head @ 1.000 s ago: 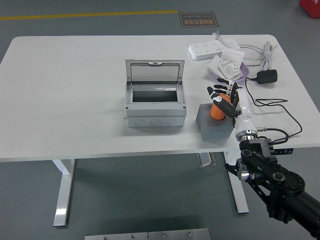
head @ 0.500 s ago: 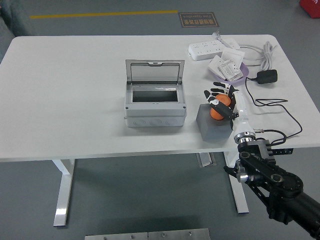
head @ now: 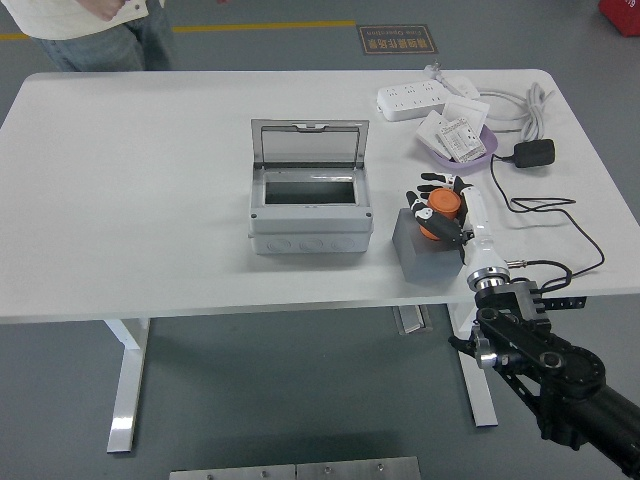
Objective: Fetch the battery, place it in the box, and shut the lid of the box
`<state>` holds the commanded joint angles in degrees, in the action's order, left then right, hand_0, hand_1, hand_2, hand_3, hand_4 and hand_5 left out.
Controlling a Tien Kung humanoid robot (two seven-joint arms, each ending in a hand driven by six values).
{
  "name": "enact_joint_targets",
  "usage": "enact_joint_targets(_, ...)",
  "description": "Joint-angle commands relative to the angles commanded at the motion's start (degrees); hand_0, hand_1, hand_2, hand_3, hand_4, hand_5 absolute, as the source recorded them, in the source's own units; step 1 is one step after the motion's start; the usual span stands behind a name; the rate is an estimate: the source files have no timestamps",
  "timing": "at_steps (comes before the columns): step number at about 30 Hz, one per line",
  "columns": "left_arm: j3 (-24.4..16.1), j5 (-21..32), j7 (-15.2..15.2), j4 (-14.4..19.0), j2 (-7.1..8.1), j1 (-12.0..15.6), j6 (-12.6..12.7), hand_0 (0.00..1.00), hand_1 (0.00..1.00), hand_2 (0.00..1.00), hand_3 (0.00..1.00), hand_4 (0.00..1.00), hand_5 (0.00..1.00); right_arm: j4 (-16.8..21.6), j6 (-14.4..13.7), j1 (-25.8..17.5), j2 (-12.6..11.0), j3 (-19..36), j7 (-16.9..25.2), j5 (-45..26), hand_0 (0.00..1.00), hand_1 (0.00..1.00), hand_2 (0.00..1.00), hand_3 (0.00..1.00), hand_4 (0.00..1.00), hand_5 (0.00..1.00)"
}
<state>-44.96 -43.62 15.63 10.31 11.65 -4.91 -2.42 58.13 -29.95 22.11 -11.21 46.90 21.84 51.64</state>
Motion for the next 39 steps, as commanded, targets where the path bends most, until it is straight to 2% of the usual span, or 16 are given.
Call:
enact_joint_targets(5,-0.03,-0.17,-0.04,0.0,0.02,0.0,0.01,0.752,0.832,0.793,0.85,0.47,0.002,-0.19,0.06,0.03,-0.05,-0.07,-0.22,-0.19,0.665,0.59,0.566,0.617,0.419,0.047)
enact_joint_targets(6,-0.04,-0.19,-0.05,0.0,0.03,0.0,0.01,0.752,0.832,0.793,0.85,0.467,0.002,-0.21,0.06,0.03,-0.06,-0.06,-0.26,-0.26,0.662,0.582,0.557,0.61,0.337,0.014)
enact_joint_targets(11,-0.04,-0.2,-0.17,0.0,0.05,0.0,0.09,0.752,0.832,0.793,0.85,0.467,0.002,-0.34,0.13,0.0,-0.13,-0.2,-0.7,-0.57,0.662,0.582,0.557,0.61,0.337,0.014)
enact_joint_targets(12,-0.04,-0.2,-0.21,0.0,0.05,0.0,0.12,0.751,0.833,0.793,0.85,0.464,0.002,-0.36,0.13,-0.01,-0.13,-0.27,-0.79,-0.62,0.644,0.557,0.538,0.596,0.203,0.002)
enact_joint_targets(17,-0.03,-0.12,-0.38,0.0,0.06,0.06,0.23,0.751,0.833,0.793,0.85,0.464,0.002,-0.43,-0.06,-0.11,-0.08,-0.48,-1.08,-0.78,0.644,0.557,0.538,0.596,0.203,0.002)
enact_joint_targets(18,-0.04,-0.09,-0.4,0.0,0.07,0.07,0.24,0.751,0.833,0.793,0.85,0.461,0.002,-0.41,-0.11,-0.11,-0.08,-0.51,-1.12,-0.78,0.515,0.428,0.399,0.388,0.002,0.002)
enact_joint_targets(23,-0.03,-0.01,-0.63,0.0,0.11,0.14,0.39,0.751,0.833,0.793,0.85,0.461,0.002,-0.03,-0.33,0.07,-0.22,-0.9,-1.68,-0.39,0.515,0.428,0.399,0.388,0.002,0.002)
enact_joint_targets(24,-0.03,0.0,-0.71,0.0,0.11,0.14,0.45,0.751,0.832,0.793,0.849,0.457,0.002,0.09,-0.41,0.16,-0.26,-1.01,-1.79,-0.27,0.432,0.34,0.325,0.292,0.002,0.002)
enact_joint_targets(29,0.09,0.1,-1.01,0.0,0.11,0.16,0.65,0.751,0.832,0.793,0.849,0.457,0.002,0.97,-0.97,0.68,-0.64,-1.44,-2.06,0.16,0.432,0.34,0.325,0.292,0.002,0.002)
enact_joint_targets(30,0.1,0.08,-1.04,0.0,0.11,0.17,0.68,0.75,0.832,0.793,0.848,0.456,0.002,1.17,-1.11,0.81,-0.74,-1.51,-2.12,0.27,0.394,0.276,0.273,0.227,0.002,0.002)
enact_joint_targets(39,0.1,-0.16,-1.13,0.0,0.13,0.33,0.82,0.75,0.832,0.792,0.846,0.455,0.002,3.3,-1.82,2.29,-1.86,-1.33,-3.08,2.48,0.4,0.261,0.258,0.214,0.002,0.002)
